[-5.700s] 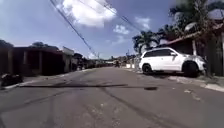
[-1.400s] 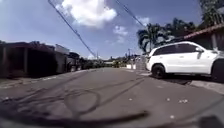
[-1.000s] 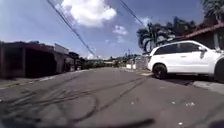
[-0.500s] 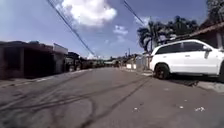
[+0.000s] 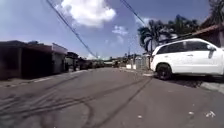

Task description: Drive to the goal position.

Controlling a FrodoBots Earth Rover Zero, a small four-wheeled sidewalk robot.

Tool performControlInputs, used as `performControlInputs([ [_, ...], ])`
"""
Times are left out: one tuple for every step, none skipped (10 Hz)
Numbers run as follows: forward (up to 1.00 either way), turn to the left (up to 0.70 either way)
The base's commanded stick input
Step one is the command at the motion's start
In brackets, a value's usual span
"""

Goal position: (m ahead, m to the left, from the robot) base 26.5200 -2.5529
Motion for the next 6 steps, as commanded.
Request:
performControlInputs([
  [0.45,0.00],
  [0.45,0.00],
  [0.45,0.00],
  [0.45,0.00],
  [0.45,0.00],
  [0.45,0.00],
])
